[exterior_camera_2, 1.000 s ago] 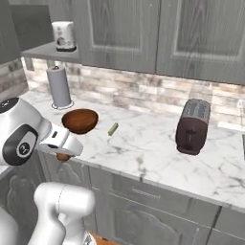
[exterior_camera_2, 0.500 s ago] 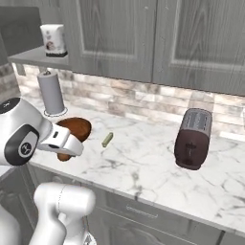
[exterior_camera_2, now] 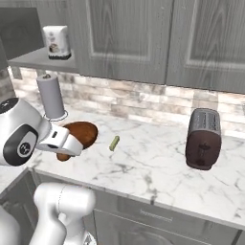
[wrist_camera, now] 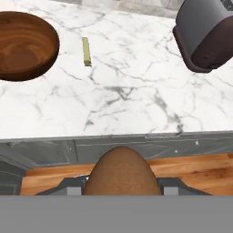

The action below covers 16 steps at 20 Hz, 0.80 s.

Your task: Pick the egg and butter from the fridge and place them by the bowl for mixing.

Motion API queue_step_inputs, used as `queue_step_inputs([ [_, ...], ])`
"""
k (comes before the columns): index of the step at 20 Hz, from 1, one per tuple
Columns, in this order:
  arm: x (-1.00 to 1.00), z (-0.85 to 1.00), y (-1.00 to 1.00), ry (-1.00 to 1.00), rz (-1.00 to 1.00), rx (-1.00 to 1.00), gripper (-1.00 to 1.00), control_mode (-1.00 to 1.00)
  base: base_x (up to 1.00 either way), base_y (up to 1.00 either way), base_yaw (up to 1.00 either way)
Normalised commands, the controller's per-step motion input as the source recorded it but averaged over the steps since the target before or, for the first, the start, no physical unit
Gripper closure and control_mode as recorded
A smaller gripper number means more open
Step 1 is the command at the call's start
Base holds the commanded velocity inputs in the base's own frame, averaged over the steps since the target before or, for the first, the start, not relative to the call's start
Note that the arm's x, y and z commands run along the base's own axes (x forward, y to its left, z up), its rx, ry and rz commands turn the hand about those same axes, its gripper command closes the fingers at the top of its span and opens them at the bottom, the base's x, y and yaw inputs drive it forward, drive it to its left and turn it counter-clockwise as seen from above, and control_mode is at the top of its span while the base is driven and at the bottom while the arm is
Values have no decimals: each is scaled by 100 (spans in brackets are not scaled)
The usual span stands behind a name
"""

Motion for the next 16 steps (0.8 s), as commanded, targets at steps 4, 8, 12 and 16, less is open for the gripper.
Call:
queue_step_inputs([
  [4,0,0,0,0,0,0,100,100,41,15,-17],
  [8,0,0,0,0,0,0,100,100,41,18,-18],
  [12,0,0,0,0,0,0,100,100,14,9,-11],
  [16,0,0,0,0,0,0,100,100,0,0,0],
])
